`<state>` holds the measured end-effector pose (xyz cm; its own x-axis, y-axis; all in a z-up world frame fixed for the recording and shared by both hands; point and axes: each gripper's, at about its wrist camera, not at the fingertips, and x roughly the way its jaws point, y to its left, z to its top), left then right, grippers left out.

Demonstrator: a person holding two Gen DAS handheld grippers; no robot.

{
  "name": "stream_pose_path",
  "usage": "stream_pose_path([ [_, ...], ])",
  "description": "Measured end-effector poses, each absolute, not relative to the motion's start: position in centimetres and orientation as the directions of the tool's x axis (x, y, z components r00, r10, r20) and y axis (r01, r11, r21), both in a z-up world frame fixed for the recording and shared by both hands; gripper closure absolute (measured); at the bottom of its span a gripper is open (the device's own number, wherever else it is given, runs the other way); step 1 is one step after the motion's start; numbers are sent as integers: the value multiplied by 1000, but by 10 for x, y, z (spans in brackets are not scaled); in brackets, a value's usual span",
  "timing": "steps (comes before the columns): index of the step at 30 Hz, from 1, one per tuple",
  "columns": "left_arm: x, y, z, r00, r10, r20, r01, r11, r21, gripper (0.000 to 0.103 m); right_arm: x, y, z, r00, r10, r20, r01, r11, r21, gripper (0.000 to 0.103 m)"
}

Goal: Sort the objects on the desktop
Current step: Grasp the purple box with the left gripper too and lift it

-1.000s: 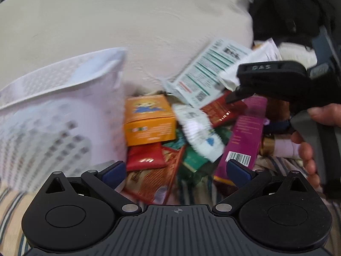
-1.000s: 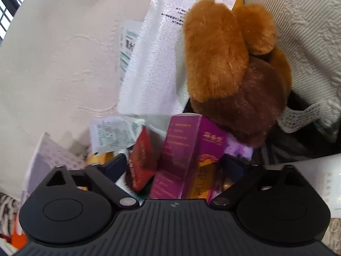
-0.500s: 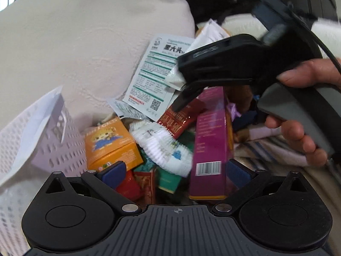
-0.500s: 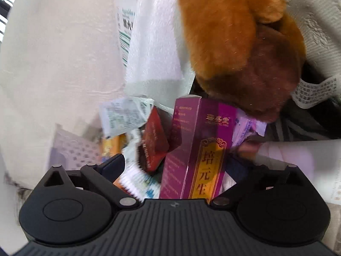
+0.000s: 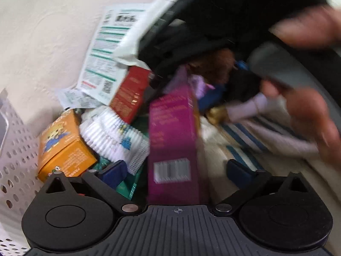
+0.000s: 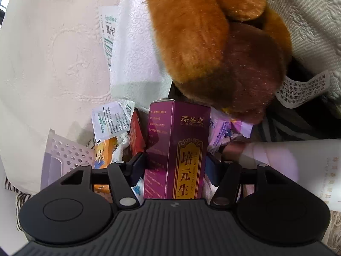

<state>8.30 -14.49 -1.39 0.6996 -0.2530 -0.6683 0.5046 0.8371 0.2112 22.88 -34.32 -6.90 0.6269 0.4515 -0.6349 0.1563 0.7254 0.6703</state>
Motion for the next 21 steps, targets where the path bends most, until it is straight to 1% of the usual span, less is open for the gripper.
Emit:
stream_pose_path([
  [1, 85, -144, -11, 712, -250, -656, 484, 851, 202, 21, 228, -344, -69, 633, 452, -629, 153, 724, 673, 39],
  [2, 86, -143, -9, 718, -259, -647, 477, 859, 186, 28, 227, -347, -70, 640, 456, -618, 150, 715, 683, 39],
  [3, 84, -143, -6, 709, -286, -644, 487, 860, 154, 43, 225, -349, -71, 648, 461, -606, 147, 705, 694, 39],
  [4, 81, -145, -4, 702, -304, -644, 497, 857, 137, 53, 222, -352, -72, 658, 464, -594, 148, 693, 705, 40],
  [6, 72, -150, -5, 717, -278, -640, 479, 863, 162, 53, 217, -358, -74, 670, 475, -570, 154, 662, 733, 40],
  [11, 49, -147, 12, 724, -276, -632, 448, 885, 126, 54, 193, -363, -61, 699, 490, -521, 112, 645, 756, 40],
  [17, 9, -138, 64, 768, -295, -569, 441, 887, 135, 54, 160, -367, -8, 745, 511, -429, 6, 638, 770, 40],
  [18, 5, -136, 74, 776, -297, -556, 439, 888, 138, 54, 139, -350, 1, 753, 511, -414, -12, 640, 768, 40],
  [21, -17, -131, 100, 808, -297, -509, 429, 888, 163, 54, 121, -330, 32, 771, 516, -373, -62, 644, 762, 40],
])
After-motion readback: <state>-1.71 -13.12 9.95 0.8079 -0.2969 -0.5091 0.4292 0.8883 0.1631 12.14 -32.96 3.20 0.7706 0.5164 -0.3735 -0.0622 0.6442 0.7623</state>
